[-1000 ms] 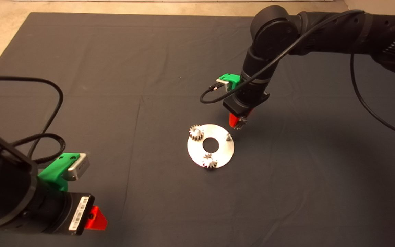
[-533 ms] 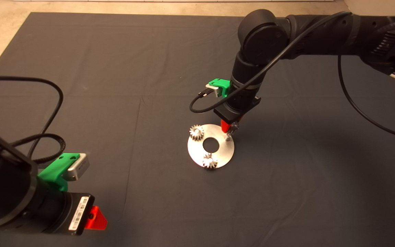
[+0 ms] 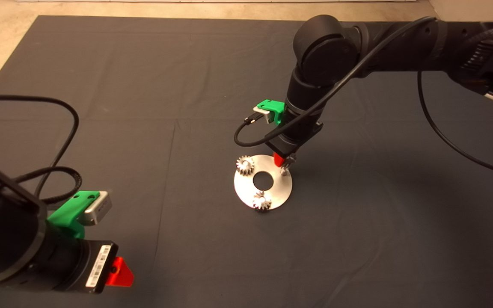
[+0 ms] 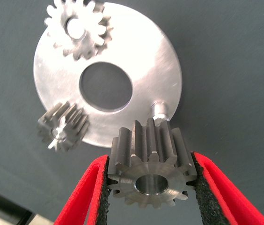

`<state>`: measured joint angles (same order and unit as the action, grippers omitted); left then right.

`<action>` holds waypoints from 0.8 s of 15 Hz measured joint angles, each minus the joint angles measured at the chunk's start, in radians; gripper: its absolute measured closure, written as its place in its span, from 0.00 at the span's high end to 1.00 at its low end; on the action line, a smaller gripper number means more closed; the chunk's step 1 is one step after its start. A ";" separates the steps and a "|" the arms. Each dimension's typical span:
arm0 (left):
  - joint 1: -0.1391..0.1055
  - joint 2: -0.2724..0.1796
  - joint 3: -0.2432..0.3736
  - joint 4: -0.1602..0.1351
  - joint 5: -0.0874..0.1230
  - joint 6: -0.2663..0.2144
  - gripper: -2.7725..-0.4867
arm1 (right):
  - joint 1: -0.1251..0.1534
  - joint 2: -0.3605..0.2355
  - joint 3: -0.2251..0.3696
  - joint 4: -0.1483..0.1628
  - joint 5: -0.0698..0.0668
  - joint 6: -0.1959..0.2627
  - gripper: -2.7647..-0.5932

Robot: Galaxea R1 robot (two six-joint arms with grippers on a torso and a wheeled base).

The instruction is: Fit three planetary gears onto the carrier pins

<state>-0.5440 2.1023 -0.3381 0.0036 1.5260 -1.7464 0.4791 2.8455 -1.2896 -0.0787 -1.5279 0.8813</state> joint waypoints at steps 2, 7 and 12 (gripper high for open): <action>0.000 0.000 0.000 0.000 0.000 0.000 0.81 | -0.003 0.000 0.000 -0.024 0.000 0.000 0.23; 0.000 -0.001 0.000 0.000 0.000 0.000 0.81 | -0.031 0.000 0.000 -0.045 -0.001 0.002 0.23; 0.000 -0.003 0.000 0.000 0.000 0.000 0.81 | -0.039 -0.003 0.001 -0.053 0.000 0.003 0.23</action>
<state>-0.5440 2.0989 -0.3381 0.0036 1.5264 -1.7464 0.4402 2.8421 -1.2883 -0.1321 -1.5279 0.8840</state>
